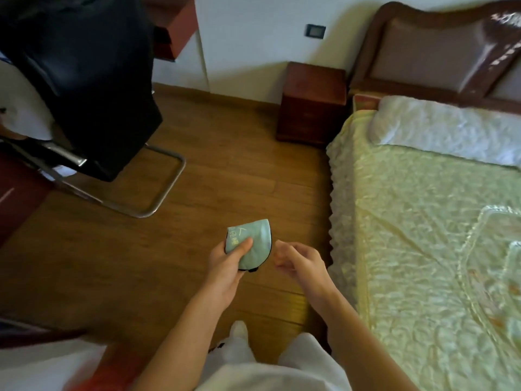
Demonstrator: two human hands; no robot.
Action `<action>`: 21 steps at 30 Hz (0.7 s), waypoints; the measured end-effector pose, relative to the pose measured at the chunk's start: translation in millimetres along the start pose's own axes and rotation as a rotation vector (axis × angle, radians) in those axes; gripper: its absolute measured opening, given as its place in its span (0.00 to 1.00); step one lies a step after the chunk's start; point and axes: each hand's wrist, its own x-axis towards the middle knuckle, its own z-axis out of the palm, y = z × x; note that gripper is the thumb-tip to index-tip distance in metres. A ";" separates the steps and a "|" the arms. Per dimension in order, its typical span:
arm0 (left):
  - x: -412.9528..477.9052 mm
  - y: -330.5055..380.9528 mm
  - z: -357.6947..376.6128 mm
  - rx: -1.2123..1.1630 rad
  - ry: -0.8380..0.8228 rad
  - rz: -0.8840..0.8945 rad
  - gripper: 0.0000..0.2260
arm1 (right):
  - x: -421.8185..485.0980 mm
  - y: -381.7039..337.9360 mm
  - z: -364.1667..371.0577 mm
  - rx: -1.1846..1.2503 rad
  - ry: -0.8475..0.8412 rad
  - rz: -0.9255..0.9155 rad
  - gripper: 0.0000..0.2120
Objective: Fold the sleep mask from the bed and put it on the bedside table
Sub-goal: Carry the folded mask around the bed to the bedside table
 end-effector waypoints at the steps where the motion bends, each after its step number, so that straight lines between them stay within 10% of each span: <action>1: 11.1 8.9 7.6 0.016 -0.021 -0.008 0.12 | 9.2 -7.5 -2.4 0.004 0.014 -0.001 0.17; 21: 242.8 119.2 284.9 0.157 -0.105 -0.080 0.12 | 274.1 -138.7 -180.0 0.160 0.131 -0.027 0.24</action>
